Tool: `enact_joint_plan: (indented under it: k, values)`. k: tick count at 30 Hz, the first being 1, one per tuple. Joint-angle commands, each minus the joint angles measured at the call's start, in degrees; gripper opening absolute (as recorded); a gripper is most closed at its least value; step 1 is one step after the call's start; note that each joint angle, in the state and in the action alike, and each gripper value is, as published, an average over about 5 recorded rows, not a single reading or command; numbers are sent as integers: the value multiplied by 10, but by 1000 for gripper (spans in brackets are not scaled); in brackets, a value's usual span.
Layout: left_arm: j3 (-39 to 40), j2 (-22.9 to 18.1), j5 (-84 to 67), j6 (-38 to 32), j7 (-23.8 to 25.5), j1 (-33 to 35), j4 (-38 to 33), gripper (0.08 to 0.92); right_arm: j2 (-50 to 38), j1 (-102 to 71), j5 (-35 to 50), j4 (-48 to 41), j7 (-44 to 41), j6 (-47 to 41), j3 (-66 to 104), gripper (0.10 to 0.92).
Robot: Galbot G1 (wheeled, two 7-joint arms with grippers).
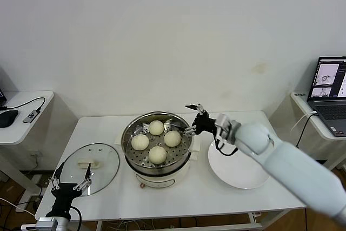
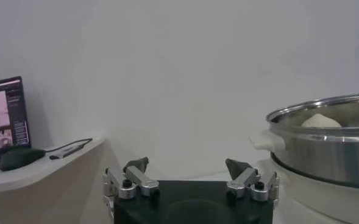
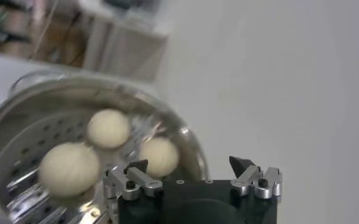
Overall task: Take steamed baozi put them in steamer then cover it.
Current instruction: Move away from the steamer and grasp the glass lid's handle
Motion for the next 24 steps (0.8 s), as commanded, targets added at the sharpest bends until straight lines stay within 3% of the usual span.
enact_joint_plan:
  k: [1, 11, 16, 24]
  values:
    - [4, -4, 72, 2, -16, -1, 9, 823, 127, -389, -118, 44, 31, 156, 409, 823]
    - [-14, 35, 452, -18, -99, 23, 100, 823, 267, -509, -156, 83, 20, 168, 580, 823]
    - [-51, 64, 603, -56, -80, 25, 136, 823, 296, -535, -183, 89, 30, 173, 624, 823]
    - [-32, 108, 732, -60, -79, -58, 220, 823, 325, -552, -238, 61, 56, 202, 650, 823]
